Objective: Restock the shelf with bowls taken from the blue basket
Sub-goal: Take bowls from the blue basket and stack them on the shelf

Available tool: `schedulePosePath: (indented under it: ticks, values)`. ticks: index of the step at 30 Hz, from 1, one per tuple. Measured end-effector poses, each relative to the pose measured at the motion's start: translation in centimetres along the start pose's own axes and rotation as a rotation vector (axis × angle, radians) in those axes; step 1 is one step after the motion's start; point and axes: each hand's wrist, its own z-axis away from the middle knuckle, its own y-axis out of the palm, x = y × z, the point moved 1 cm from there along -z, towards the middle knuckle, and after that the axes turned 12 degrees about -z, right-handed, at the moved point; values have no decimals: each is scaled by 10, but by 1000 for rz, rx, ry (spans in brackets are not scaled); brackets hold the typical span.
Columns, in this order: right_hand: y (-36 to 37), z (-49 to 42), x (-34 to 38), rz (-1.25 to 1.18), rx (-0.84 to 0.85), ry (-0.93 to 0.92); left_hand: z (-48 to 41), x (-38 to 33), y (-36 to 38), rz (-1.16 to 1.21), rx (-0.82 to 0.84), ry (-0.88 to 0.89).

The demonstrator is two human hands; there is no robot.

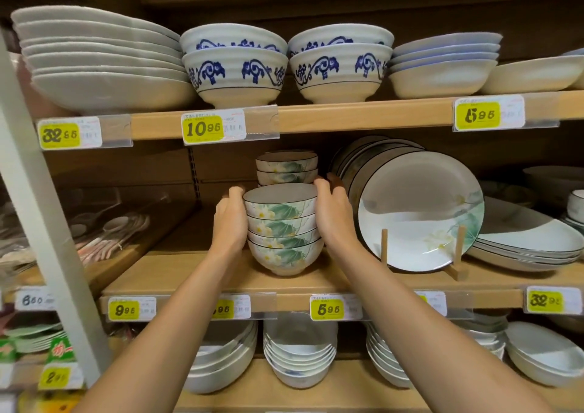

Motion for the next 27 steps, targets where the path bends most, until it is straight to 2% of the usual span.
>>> schedulePosePath:
  ticks: [6,14,17,21,27]
  values:
    - [-5,50,12,-122,-13,-365,46,-2,-38,158,-188,141]
    - [41,143,9,-251,126,-431,131,15,-125,198,-276,170]
    - [67,181,-7,-255,188,-386,151,32,-175,193,-311,160]
    - [112,237,-45,-264,295,-232,181,62,-246,159,-330,116]
    - [194,309,-113,-151,497,8,216,130,-341,3,-343,-82]
